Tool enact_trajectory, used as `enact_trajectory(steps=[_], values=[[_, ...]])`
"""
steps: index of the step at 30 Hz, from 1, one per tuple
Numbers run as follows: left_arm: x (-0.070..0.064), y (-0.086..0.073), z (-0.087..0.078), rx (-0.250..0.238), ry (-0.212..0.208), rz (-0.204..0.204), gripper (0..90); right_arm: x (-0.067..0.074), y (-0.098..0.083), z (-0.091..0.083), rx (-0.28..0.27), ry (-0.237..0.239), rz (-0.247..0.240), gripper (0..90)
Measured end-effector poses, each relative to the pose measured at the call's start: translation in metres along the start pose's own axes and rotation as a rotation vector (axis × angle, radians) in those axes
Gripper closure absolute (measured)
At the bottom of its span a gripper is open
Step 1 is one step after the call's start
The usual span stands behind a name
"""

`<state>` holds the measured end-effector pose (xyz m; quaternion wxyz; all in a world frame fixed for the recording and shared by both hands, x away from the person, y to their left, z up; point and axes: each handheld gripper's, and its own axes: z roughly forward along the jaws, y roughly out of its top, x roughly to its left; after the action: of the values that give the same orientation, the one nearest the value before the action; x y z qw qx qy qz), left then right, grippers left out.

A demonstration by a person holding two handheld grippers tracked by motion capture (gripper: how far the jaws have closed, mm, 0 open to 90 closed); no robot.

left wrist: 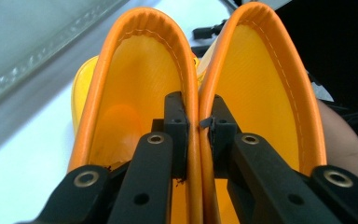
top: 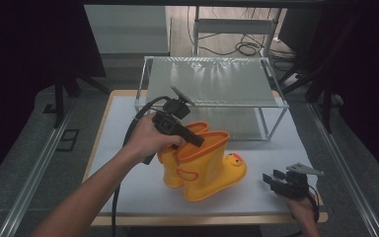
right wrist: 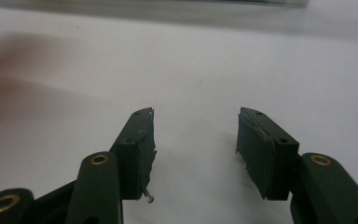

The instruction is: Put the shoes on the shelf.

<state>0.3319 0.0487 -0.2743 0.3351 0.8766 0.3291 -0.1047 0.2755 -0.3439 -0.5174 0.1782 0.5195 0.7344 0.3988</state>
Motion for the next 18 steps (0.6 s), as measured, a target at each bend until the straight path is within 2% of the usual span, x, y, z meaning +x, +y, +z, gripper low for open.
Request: enact_trajectory(steps=[6, 15, 18], values=[[-0.018, 0.020, -0.010, -0.012, -0.016, 0.041, 82.0, -0.001, 0.000, 0.000, 0.000, 0.000, 0.004, 46.2], [-0.036, 0.052, -0.033, -0.051, -0.045, 0.058, 82.0, -0.003, 0.000, -0.001, -0.005, -0.004, 0.010, 46.3], [-0.039, 0.061, -0.041, -0.071, -0.046, 0.052, 82.0, -0.004, 0.000, -0.001, -0.005, -0.004, 0.016, 46.5]])
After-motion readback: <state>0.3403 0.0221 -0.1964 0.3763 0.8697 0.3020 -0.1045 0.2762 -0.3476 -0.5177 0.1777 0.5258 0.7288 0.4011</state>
